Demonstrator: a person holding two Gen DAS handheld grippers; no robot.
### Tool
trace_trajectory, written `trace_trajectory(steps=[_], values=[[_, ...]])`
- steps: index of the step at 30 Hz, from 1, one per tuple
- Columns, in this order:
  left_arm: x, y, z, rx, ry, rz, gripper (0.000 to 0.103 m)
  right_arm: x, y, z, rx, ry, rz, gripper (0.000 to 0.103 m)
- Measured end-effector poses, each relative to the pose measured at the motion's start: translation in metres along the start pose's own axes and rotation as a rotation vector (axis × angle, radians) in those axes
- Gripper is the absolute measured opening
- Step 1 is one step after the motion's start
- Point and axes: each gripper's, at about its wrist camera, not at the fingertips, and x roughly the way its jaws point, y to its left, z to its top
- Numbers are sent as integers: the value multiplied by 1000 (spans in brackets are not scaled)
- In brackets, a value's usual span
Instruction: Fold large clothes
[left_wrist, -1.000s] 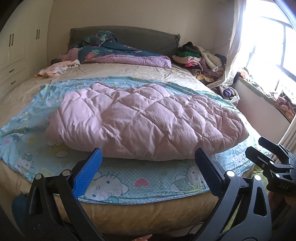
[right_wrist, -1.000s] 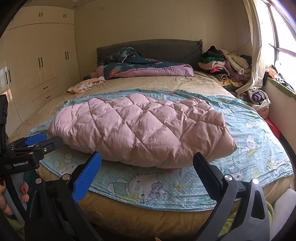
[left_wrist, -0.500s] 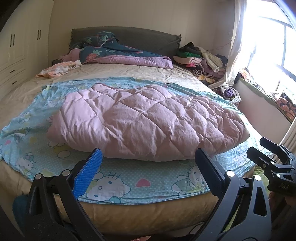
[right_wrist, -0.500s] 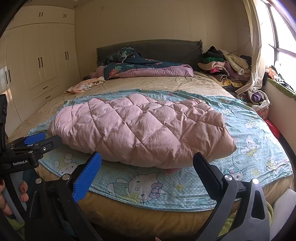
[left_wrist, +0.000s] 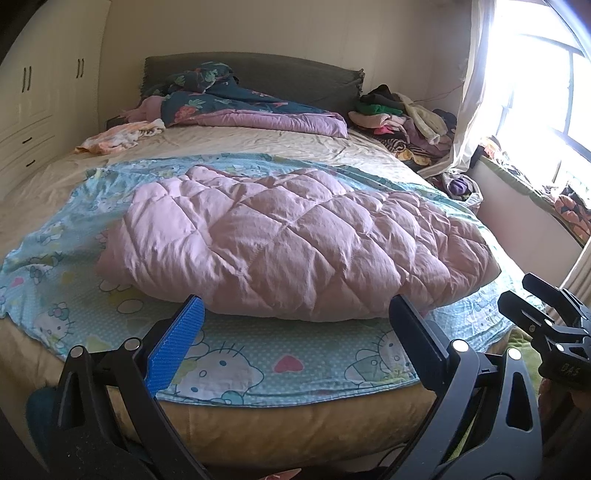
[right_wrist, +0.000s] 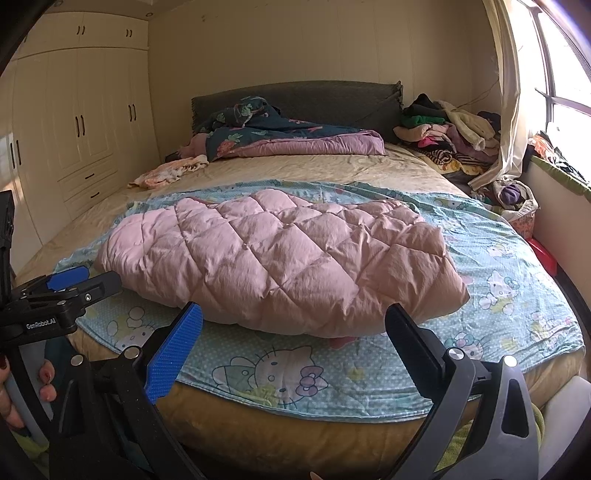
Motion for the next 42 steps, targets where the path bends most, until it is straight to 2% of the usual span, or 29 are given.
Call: trace_trajectory(steps=[42], values=[[-1,4,1,0,2,20,94,-4,-1,3,-3,-4,-8,99]])
